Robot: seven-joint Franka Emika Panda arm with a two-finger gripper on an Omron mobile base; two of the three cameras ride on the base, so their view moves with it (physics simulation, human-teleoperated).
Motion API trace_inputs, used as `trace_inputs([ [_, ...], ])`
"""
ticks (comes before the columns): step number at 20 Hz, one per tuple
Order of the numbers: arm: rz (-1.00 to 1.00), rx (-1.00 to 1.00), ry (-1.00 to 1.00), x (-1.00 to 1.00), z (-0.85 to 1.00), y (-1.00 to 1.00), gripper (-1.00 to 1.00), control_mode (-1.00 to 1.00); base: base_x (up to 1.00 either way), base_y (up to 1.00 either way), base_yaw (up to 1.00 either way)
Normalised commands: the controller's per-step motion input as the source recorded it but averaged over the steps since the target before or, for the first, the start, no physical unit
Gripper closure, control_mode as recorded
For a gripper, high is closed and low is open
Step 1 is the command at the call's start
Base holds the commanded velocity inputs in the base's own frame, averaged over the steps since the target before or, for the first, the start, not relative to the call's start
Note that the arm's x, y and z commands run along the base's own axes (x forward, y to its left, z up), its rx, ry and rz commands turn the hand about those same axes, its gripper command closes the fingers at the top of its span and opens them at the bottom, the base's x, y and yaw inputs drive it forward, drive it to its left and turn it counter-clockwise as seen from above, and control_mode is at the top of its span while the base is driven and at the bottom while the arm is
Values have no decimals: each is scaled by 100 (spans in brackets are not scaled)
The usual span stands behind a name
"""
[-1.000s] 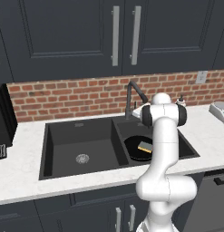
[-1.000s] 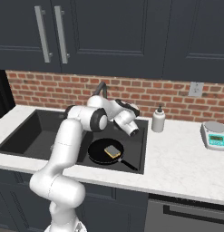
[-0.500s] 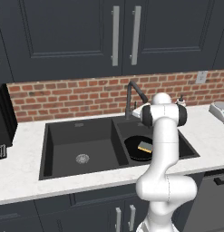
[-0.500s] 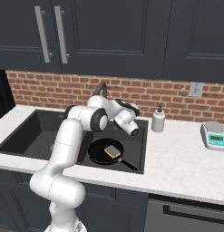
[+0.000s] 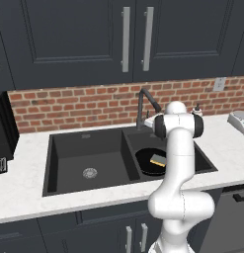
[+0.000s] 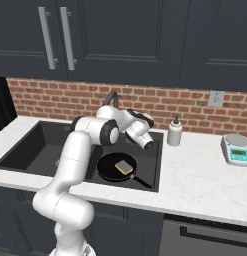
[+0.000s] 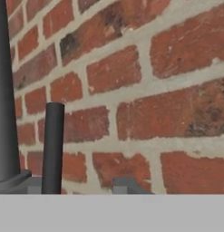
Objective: Pick the pan and sponge and place them into the sink. Then turn on the water.
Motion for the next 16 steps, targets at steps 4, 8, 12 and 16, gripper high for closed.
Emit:
trace_inputs([
  [4,-4,2,14,66,-1,-51,100,-100,0,0,0],
  [8,-1,3,15,54,-12,-78,100,-100,0,0,0],
  [12,0,5,14,43,-22,-93,100,-100,0,0,0],
  [16,0,3,20,44,-14,-79,100,-100,0,0,0],
])
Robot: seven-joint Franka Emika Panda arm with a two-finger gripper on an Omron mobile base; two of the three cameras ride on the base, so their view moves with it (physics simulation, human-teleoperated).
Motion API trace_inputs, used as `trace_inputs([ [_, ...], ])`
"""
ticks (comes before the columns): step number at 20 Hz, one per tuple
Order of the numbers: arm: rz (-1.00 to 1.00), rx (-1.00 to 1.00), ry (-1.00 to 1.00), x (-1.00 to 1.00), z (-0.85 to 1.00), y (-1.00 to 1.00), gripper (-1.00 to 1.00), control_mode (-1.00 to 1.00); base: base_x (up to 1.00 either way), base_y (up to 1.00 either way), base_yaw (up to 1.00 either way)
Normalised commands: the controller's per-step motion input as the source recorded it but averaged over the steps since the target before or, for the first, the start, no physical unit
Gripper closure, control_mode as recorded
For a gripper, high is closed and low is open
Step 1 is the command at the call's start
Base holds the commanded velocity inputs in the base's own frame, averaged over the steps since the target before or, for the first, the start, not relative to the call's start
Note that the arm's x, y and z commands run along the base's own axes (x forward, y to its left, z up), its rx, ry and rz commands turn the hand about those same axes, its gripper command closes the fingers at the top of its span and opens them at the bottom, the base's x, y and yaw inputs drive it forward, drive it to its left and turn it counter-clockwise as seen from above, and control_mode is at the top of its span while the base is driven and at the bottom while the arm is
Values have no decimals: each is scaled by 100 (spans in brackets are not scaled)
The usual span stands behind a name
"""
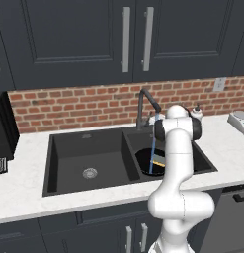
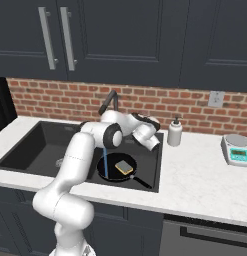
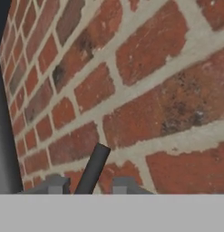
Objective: Pick the pan and sponge and place them into the sink. Then turn on the water.
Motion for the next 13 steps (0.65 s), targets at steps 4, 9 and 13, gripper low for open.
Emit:
trace_inputs([
  [4,-2,0,25,39,-5,-60,100,-100,0,0,0],
  [9,0,14,6,-48,68,-56,100,-100,0,0,0],
  [13,0,7,5,-64,97,-49,100,-100,0,0,0],
])
